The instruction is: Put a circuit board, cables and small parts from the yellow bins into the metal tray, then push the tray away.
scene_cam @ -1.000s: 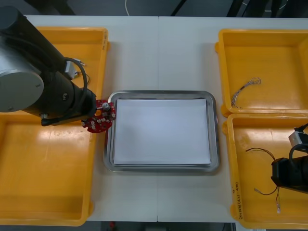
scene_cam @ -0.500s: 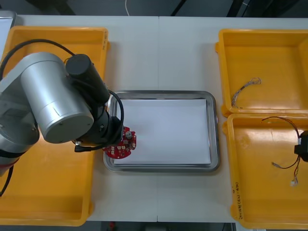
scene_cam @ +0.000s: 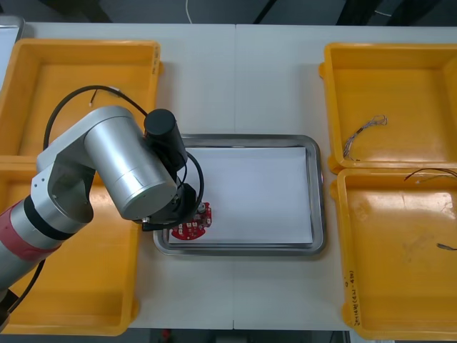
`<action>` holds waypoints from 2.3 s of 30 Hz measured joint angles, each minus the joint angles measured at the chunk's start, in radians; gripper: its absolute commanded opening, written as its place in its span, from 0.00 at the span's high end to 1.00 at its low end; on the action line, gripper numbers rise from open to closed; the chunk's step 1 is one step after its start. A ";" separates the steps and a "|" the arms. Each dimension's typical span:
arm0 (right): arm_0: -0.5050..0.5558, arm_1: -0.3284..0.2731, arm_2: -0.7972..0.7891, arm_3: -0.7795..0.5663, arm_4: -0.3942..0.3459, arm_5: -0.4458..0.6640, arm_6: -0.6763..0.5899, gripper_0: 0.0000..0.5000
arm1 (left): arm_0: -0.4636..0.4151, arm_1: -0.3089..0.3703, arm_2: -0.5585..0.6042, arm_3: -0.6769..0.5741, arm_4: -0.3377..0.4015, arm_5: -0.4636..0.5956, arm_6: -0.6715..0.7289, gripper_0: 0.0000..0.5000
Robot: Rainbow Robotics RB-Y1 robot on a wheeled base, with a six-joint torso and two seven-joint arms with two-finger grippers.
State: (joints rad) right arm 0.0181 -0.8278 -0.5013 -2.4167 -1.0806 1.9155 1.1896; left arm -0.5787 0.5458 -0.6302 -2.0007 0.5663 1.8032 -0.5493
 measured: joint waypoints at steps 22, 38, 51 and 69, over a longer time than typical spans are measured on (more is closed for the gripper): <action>-0.194 -0.120 0.070 -0.006 -0.109 0.001 0.067 1.00 | 0.000 -0.004 -0.065 0.043 -0.035 -0.074 0.008 0.00; -0.265 -0.169 0.187 -0.006 -0.107 0.001 0.071 1.00 | -0.005 -0.004 0.034 -0.036 0.006 0.024 0.060 0.00; -0.268 -0.187 0.218 -0.007 -0.109 0.001 0.121 1.00 | -0.020 0.015 0.273 -0.123 0.170 0.108 0.060 0.00; -0.497 -0.188 0.545 -0.006 -0.087 0.001 0.121 1.00 | -0.045 0.142 0.515 -0.056 0.307 0.109 0.027 0.00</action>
State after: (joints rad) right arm -0.4793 -1.0156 0.0439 -2.4231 -1.1678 1.9163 1.3107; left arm -0.6236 0.6881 -0.1149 -2.0564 0.8732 1.9118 -0.5223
